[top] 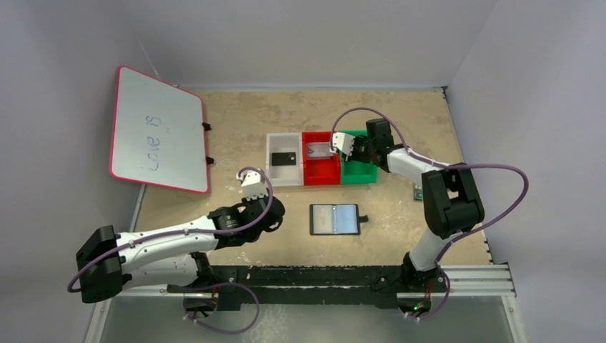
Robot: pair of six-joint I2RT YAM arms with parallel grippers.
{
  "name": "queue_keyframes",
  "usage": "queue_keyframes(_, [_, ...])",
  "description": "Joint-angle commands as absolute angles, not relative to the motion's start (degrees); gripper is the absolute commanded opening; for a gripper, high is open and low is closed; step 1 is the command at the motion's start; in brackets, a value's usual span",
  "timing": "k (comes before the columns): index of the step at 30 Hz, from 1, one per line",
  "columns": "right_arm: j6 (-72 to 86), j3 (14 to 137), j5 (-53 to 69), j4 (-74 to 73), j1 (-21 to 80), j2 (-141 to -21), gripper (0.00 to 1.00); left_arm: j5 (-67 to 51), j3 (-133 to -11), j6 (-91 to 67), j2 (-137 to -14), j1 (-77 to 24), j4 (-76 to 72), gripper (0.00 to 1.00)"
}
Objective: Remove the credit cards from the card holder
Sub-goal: Place the credit card in the storage box.
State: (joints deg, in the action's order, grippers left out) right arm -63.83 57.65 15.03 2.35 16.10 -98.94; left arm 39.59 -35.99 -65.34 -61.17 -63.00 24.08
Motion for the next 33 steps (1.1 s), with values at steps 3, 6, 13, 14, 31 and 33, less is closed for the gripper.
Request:
queue_keyframes(3, [-55.75, 57.29, 12.77, 9.50, 15.71, -89.28, 0.36, 39.38, -37.09, -64.30, -60.97, -62.63, 23.02, 0.14])
queue_keyframes(6, [-43.46, 55.91, 10.21, 15.55, 15.77, -82.64, 0.39, 39.38, -37.35, -64.84, -61.78, -62.54, 22.77, 0.15])
queue_keyframes(13, [-0.62, 49.95, -2.68, 17.24, 15.80, -69.05, 0.60, 40.60, -38.63, -67.43, -62.55, -62.49, 24.99, 0.17])
queue_keyframes(14, [4.42, 50.22, -3.29, 14.59, 15.77, -68.00, 0.60, 40.81, -38.14, -68.13, -62.38, -62.43, 24.79, 0.18])
queue_keyframes(31, [32.29, 30.45, 16.74, 3.45, 18.09, -48.26, 0.84, 42.28, -37.97, -72.67, -63.37, -62.43, 24.45, 0.51])
queue_keyframes(33, [31.97, 30.74, 11.97, -0.15, 21.99, -46.41, 0.83, 42.11, -38.05, -73.04, -63.81, -62.49, 24.67, 0.57])
